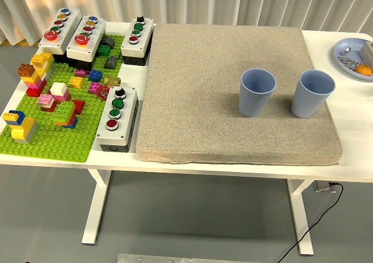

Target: Pick cup pour cup place

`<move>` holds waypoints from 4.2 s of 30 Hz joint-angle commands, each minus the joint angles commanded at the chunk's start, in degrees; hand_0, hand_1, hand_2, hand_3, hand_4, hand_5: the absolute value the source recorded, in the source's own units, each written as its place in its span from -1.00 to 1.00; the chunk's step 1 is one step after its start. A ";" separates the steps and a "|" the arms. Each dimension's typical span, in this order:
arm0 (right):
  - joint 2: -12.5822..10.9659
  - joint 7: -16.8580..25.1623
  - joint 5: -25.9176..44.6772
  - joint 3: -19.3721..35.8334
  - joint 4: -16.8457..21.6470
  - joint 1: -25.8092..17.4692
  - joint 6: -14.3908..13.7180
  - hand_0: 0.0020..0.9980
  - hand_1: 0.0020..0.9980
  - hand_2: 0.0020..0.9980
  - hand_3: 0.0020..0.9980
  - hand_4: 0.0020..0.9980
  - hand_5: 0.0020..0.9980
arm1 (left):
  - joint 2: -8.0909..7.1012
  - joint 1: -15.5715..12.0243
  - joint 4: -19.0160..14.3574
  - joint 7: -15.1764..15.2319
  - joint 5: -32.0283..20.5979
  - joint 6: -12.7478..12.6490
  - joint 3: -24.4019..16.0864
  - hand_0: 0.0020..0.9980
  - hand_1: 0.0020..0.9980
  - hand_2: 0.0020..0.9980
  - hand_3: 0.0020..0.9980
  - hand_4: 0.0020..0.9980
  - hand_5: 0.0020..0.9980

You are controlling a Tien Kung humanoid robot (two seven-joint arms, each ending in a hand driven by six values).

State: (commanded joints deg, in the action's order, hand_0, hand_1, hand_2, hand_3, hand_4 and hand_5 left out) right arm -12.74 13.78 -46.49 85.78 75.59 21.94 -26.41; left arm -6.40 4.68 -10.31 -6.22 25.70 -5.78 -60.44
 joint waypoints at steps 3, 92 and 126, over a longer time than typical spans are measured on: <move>-0.15 -0.05 -0.04 0.20 0.12 0.00 0.02 0.75 0.59 0.63 0.66 0.54 0.52 | -0.01 0.01 0.00 0.00 0.02 0.00 -0.01 0.40 0.37 0.49 0.36 -0.02 0.96; -4.89 -11.77 -6.54 -14.62 -0.07 -12.08 7.25 0.77 0.65 0.90 0.87 0.96 0.12 | 0.13 0.19 0.00 -0.46 0.80 0.37 0.63 0.39 0.36 0.48 0.35 -0.06 0.96; -3.73 -12.27 -7.78 -17.64 -0.54 -10.14 7.90 0.79 0.66 0.90 0.85 0.89 0.10 | 0.22 0.50 0.00 -0.57 1.21 0.37 0.36 0.39 0.36 0.48 0.35 -0.06 0.96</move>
State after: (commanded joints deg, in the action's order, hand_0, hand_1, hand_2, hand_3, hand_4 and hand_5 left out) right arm -16.47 1.52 -54.27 68.14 75.05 11.81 -18.50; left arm -6.18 5.19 -10.31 -6.79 26.91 -5.40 -60.08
